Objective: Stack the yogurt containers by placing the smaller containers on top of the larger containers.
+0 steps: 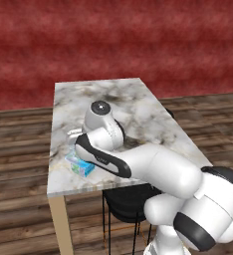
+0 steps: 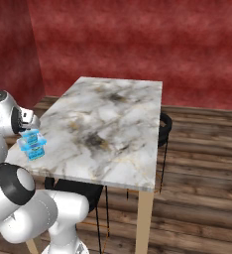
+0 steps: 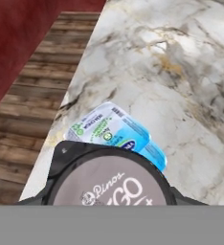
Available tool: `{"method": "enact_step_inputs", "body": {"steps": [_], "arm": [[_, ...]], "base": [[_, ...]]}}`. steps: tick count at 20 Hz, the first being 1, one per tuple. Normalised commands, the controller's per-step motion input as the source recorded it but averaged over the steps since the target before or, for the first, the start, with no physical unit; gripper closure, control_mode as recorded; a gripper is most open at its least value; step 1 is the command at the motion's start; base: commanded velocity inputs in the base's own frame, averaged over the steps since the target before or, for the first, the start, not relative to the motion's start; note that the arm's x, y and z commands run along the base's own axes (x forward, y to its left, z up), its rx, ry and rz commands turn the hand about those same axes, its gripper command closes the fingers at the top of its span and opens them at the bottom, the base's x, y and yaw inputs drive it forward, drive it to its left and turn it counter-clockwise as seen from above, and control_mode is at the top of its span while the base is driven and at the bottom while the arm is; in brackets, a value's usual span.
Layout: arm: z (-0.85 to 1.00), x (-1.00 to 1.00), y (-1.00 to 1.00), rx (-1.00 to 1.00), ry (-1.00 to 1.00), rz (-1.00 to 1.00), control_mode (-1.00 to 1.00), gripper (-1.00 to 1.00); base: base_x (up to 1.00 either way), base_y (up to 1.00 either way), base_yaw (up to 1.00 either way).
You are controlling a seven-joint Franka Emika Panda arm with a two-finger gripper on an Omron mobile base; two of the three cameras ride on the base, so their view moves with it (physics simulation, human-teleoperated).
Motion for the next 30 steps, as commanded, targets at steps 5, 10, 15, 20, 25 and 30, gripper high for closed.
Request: {"method": "enact_step_inputs", "body": {"steps": [5, 10, 15, 20, 25, 30], "arm": [[-0.04, 0.06, -0.01, 0.00, 0.00, 0.00, -1.00, 1.00], [-0.05, 0.20, 0.00, 0.00, 0.00, 0.00, -1.00, 1.00], [-0.07, 0.27, 0.00, 0.00, 0.00, 0.00, -1.00, 1.00], [-0.04, 0.13, 0.00, 0.00, 0.00, 0.00, -1.00, 1.00], [-0.02, 0.00, 0.02, 0.00, 0.00, 0.00, -1.00, 1.00], [-0.01, 0.00, 0.06, 0.00, 0.00, 0.00, -1.00, 1.00]], "base": [[0.00, 0.00, 0.00], [0.00, 0.00, 0.00], [0.00, 0.00, 0.00], [0.00, 0.00, 0.00], [0.00, 0.00, 0.00], [0.00, 0.00, 0.00]]}}
